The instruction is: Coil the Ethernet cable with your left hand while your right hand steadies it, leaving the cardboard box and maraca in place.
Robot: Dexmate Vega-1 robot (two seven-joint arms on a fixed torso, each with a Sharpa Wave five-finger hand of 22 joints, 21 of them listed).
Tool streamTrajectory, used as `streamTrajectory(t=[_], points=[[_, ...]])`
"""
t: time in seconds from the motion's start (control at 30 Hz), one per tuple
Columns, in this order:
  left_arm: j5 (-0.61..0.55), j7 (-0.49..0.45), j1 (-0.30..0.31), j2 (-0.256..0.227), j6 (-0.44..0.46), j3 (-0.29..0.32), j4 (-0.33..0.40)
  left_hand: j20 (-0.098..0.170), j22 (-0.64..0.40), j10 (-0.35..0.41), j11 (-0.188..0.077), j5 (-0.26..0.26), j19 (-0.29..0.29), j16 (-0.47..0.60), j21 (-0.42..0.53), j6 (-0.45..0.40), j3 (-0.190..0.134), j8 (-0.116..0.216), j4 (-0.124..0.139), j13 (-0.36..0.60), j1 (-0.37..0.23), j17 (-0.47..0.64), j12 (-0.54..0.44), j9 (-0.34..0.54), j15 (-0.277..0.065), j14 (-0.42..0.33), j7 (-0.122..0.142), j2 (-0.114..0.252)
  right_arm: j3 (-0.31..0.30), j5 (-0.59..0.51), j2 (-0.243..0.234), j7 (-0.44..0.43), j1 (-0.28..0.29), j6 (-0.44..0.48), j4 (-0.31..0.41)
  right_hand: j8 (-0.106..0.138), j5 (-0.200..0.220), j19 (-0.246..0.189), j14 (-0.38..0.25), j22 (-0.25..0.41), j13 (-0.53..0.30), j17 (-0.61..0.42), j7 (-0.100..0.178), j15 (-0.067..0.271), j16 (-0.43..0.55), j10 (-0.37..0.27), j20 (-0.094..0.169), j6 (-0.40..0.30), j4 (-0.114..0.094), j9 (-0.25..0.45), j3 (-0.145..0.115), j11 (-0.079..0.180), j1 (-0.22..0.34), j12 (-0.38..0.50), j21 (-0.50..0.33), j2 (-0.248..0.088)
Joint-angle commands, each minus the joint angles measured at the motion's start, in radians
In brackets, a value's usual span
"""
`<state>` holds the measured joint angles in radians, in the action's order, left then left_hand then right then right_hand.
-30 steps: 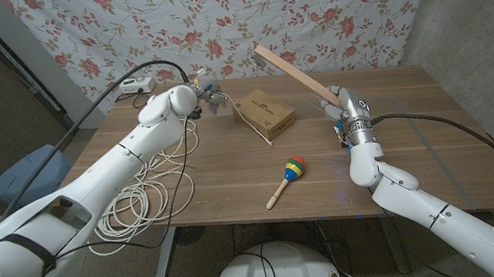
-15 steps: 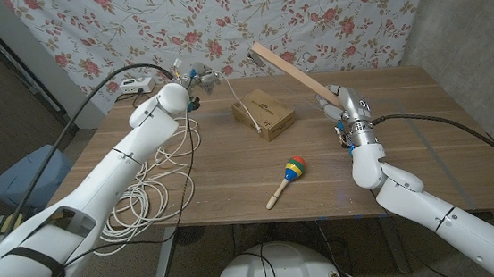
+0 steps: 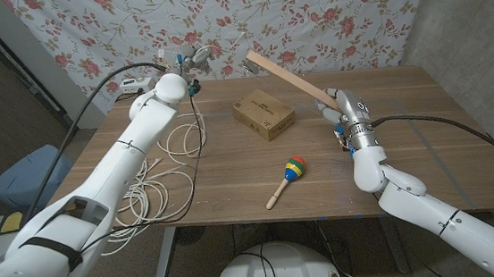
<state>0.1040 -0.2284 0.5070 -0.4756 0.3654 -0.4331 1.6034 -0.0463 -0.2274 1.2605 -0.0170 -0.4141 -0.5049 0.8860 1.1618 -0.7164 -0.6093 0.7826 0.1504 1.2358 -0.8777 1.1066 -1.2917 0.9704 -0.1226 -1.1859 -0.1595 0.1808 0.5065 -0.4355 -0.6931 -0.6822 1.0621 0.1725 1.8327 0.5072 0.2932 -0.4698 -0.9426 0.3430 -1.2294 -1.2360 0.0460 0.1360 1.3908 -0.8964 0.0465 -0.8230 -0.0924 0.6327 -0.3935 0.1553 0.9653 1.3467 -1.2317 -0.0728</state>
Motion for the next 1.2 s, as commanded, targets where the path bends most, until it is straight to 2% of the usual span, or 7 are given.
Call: streamTrajectory(t=[0.03,0.43,0.7,0.97,1.2], points=[[0.1,-0.009,-0.108,0.017,-0.065,-0.052,-0.066,-0.001,0.002,-0.009,-0.002,0.003,0.0,-0.008,0.011,-0.025,-0.014,0.007,-0.002,0.002,0.01,-0.012,-0.018,0.004,0.002,-0.008,-0.03,0.001,0.054,-0.056,0.009,0.022,-0.032,0.026,-0.036,0.011,0.005,0.007,0.008,-0.004,0.0,-0.003,-0.002,0.076,0.008,0.005,0.072,-0.01,-0.046,0.004,-0.052,0.003,-0.106,0.011,-0.008,-0.103],[0.092,0.046,-0.246,0.061,-0.07,-0.151,-0.177,0.002,0.016,-0.023,-0.003,0.013,0.005,-0.047,0.021,-0.028,-0.032,0.009,-0.007,0.002,0.02,-0.074,-0.061,-0.003,-0.001,-0.028,-0.029,-0.002,0.107,-0.1,0.006,0.053,-0.079,-0.037,-0.055,0.016,0.008,0.011,0.017,-0.02,0.002,-0.003,0.0,0.076,0.024,0.009,0.075,-0.009,-0.046,0.001,-0.051,0.003,-0.107,0.021,-0.019,-0.102],[0.065,0.064,-0.324,0.116,-0.098,-0.208,-0.271,0.004,0.022,-0.029,-0.007,0.017,0.009,-0.057,0.025,-0.027,-0.04,0.012,-0.008,0.002,0.026,-0.087,-0.082,-0.001,-0.002,-0.031,-0.032,-0.003,0.135,-0.123,0.008,0.081,-0.111,-0.088,-0.072,0.018,0.01,0.014,0.021,-0.03,0.008,-0.003,0.002,0.076,0.034,0.009,0.076,-0.009,-0.046,-0.001,-0.05,0.003,-0.108,0.024,-0.027,-0.102],[0.059,0.074,-0.377,0.181,-0.157,-0.237,-0.367,0.003,0.029,-0.041,-0.012,0.024,0.012,-0.091,0.03,-0.026,-0.053,0.009,-0.011,0.001,0.035,-0.139,-0.115,-0.013,-0.003,-0.041,-0.034,-0.005,0.162,-0.152,0.014,0.115,-0.149,-0.134,-0.091,0.021,0.011,0.015,0.024,-0.039,0.01,-0.003,0.001,0.076,0.043,0.012,0.077,-0.008,-0.046,-0.003,-0.05,0.002,-0.108,0.025,-0.034,-0.102],[0.058,0.102,-0.405,0.216,-0.176,-0.26,-0.388,0.002,0.031,-0.047,-0.016,0.028,0.016,-0.1,0.034,-0.027,-0.06,0.012,-0.014,0.0,0.04,-0.153,-0.135,-0.014,-0.001,-0.046,-0.034,-0.006,0.184,-0.167,0.035,0.146,-0.194,-0.163,-0.129,0.023,0.012,0.017,0.027,-0.049,0.013,-0.002,0.001,0.076,0.052,0.009,0.078,-0.008,-0.046,-0.006,-0.05,0.003,-0.109,0.027,-0.042,-0.102]])
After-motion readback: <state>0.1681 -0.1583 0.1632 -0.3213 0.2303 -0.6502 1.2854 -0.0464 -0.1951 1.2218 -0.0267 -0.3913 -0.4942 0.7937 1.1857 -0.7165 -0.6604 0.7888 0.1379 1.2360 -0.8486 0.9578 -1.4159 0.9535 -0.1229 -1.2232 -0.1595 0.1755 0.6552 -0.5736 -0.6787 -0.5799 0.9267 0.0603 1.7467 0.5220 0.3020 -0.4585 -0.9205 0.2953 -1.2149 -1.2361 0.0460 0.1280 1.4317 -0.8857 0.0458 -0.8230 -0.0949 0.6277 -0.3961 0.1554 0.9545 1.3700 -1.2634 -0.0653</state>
